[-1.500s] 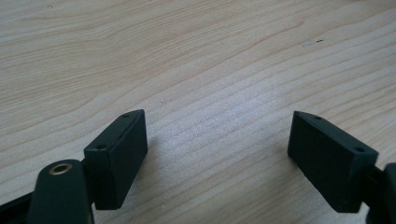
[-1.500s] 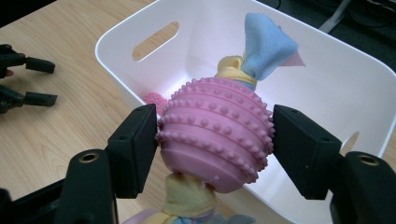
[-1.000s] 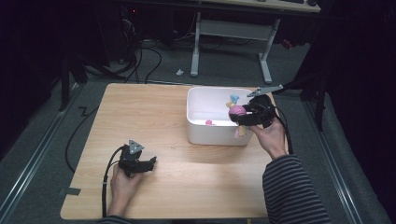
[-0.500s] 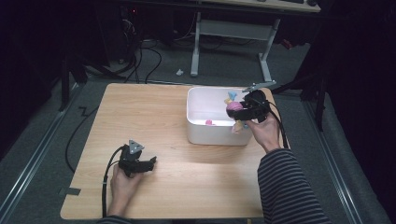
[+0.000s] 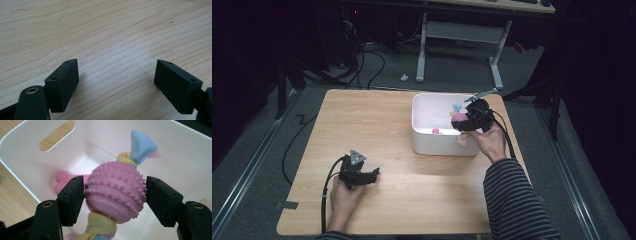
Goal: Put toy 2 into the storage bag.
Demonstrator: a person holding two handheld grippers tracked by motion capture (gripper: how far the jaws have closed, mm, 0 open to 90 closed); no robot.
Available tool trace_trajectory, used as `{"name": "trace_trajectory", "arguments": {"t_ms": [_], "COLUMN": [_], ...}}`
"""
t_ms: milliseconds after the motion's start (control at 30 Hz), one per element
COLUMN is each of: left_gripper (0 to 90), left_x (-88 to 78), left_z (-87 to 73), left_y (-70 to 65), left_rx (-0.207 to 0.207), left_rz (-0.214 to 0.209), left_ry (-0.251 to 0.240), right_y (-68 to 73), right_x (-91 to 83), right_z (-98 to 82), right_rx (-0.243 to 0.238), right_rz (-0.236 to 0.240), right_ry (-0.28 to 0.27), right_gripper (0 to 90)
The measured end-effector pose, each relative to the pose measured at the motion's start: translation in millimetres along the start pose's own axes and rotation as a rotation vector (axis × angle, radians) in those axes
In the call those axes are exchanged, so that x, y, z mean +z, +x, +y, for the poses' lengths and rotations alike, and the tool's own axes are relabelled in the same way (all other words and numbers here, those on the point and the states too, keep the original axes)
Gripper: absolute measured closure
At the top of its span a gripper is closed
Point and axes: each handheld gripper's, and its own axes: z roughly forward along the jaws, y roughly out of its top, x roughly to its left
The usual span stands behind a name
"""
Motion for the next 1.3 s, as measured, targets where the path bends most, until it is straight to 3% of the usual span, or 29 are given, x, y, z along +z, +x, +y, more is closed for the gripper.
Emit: {"name": "trace_trajectory", "arguments": {"t_ms": [433, 667, 1133, 1300], "left_gripper": [20.0, 20.0, 20.0, 20.0], "left_x": [0.0, 0.1, 0.0, 0.0], "left_z": [0.0, 0.1, 0.1, 0.1], "left_y": [0.0, 0.0, 0.0, 0.0], "left_rx": [0.000, 0.000, 0.001, 0.000], "left_rz": [0.000, 0.000, 0.000, 0.000], "left_ry": [0.000, 0.000, 0.000, 0.000], "right_y": [-1.3, -3.6, -6.1, -4.7], "right_x": [11.7, -1.0, -56.5, -67.2], "right_z": [-6.1, -12.2, -59.2, -74.8], "right_rx": [0.015, 0.034, 0.050, 0.056], "right_rz": [0.007, 0.007, -0.025, -0.024], "right_ry": [0.062, 0.015, -0.134, -0.154], "right_gripper": [30.2, 26.6, 31.1, 31.9]}}
